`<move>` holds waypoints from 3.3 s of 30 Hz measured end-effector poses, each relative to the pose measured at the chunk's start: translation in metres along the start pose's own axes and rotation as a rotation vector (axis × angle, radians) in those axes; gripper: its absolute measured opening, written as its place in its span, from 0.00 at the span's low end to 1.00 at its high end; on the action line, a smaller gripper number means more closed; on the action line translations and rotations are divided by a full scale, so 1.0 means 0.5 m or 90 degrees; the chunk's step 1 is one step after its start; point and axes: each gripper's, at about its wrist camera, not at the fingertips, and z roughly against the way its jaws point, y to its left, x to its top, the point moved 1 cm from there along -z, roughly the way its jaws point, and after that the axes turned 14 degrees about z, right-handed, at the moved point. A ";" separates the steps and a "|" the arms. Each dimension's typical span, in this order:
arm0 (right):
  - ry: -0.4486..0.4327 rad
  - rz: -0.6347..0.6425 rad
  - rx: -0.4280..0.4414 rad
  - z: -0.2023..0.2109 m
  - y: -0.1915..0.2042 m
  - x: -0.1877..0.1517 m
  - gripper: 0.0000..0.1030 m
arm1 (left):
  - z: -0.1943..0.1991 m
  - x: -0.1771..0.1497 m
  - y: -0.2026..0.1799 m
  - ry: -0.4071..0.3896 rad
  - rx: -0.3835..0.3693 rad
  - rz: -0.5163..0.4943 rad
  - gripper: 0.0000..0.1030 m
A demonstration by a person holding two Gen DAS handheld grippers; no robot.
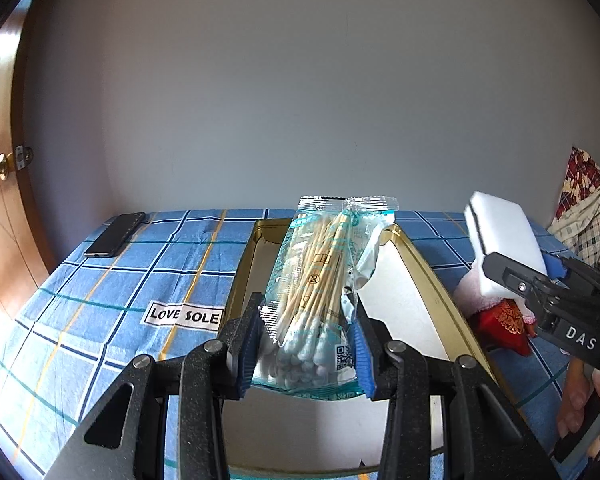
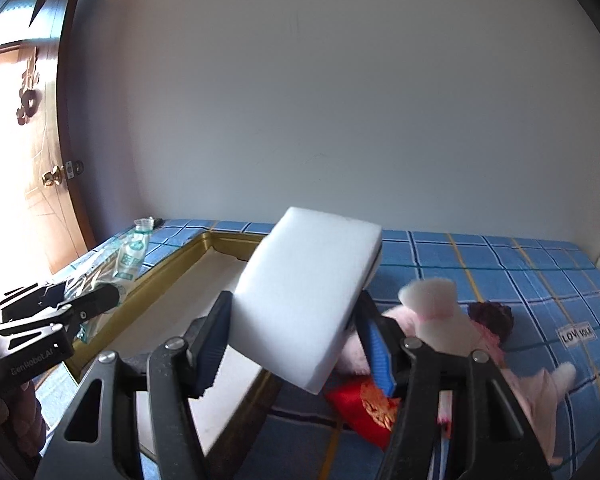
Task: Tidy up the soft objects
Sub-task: 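Carry the swab bag with the left tool while the right tool carries the sponge over the tin, then open both tools to drop the swab bag and sponge into the tin, then move both tools back to the soft items and grasp the pink cloth with the right tool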
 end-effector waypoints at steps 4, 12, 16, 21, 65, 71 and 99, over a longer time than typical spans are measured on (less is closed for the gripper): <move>0.019 0.007 0.025 -0.032 0.006 0.031 0.59 | -0.016 0.024 -0.007 0.028 0.007 -0.018 0.41; 0.099 -0.008 0.095 -0.149 0.011 0.073 0.59 | -0.084 0.076 -0.011 0.087 0.046 -0.040 0.41; 0.130 -0.004 0.105 -0.197 0.016 0.081 0.60 | -0.117 0.092 -0.006 0.113 0.056 -0.041 0.41; 0.151 -0.008 0.117 -0.230 0.020 0.072 0.60 | -0.146 0.097 -0.005 0.132 0.069 -0.051 0.41; 0.113 -0.050 -0.051 0.140 -0.149 -0.124 0.92 | 0.011 -0.056 -0.156 0.067 -0.003 -0.080 0.62; 0.134 -0.085 -0.092 0.172 -0.200 -0.180 0.92 | 0.007 -0.084 -0.205 0.077 -0.024 -0.074 0.72; 0.217 -0.091 -0.068 0.061 -0.222 -0.188 0.73 | -0.059 -0.082 -0.314 0.097 -0.040 -0.096 0.75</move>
